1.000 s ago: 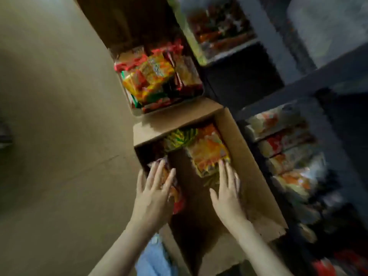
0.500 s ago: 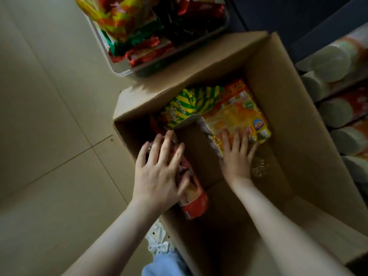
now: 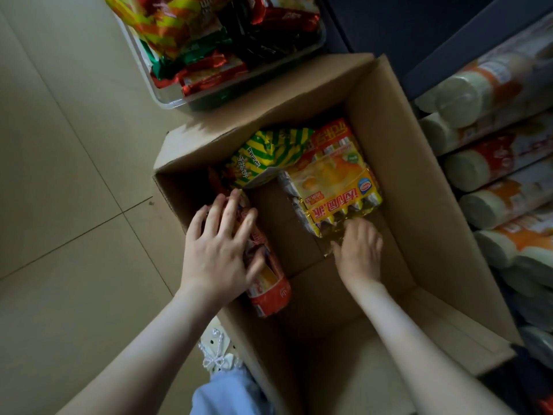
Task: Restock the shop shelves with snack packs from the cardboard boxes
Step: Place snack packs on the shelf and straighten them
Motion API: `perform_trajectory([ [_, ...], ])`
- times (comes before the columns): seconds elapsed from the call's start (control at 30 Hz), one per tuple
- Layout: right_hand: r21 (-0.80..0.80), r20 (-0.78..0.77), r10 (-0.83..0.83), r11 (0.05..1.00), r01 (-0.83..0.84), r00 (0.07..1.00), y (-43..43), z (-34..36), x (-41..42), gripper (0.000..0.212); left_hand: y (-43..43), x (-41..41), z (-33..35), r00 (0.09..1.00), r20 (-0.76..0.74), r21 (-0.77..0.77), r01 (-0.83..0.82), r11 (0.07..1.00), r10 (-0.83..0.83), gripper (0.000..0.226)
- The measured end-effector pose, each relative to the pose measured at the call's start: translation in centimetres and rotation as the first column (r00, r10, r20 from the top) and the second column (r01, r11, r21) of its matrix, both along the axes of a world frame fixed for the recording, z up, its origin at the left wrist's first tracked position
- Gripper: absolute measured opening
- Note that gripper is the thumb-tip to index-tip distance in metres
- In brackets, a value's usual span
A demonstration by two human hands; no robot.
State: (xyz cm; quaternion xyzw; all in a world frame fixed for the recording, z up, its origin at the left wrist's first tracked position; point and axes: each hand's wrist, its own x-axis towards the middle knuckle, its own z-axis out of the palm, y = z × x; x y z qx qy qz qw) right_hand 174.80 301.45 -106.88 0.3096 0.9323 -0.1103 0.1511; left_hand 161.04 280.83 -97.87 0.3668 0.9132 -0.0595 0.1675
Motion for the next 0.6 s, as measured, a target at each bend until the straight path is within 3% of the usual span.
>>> perform_trajectory([
  [0.07, -0.133, 0.195, -0.258, 0.949, 0.286, 0.946, 0.7, -0.3, 0.0, 0.083, 0.0, 0.1, -0.2, 1.0, -0.007, 0.018, -0.004, 1.0, 0.004, 0.069],
  [0.17, -0.279, 0.258, -0.334, 0.873, 0.401, 0.907, 0.9, -1.6, -0.3, 0.094, -0.1, 0.2, -0.4, 1.0, -0.026, 0.054, -0.014, 0.998, 0.015, 0.069],
  [0.37, -0.086, 0.148, -0.185, 0.976, 0.199, 0.972, -0.5, 0.4, -0.1, 0.06, -0.5, 0.3, -0.6, 0.999, -0.046, 0.046, 0.016, 0.999, -0.014, 0.07],
  [0.47, 0.032, -0.027, -0.026, 0.999, 0.027, 0.999, -1.7, 4.6, 1.2, 0.064, -0.1, 1.0, 0.2, 0.999, -0.041, 0.059, 0.004, 0.998, -0.002, 0.068],
  [0.53, 0.096, -0.139, 0.024, 0.995, -0.011, 0.99, -1.9, 8.6, 1.4, 0.065, 1.1, 2.3, 2.3, 1.0, -0.008, 0.112, -0.006, 0.994, 0.007, 0.079],
  [0.6, 0.094, -0.227, 0.064, 0.995, -0.044, 0.972, -1.3, 13.3, 1.2, 0.052, 3.0, 4.1, 5.8, 0.999, 0.031, 0.178, 0.032, 0.984, -0.039, 0.099],
])
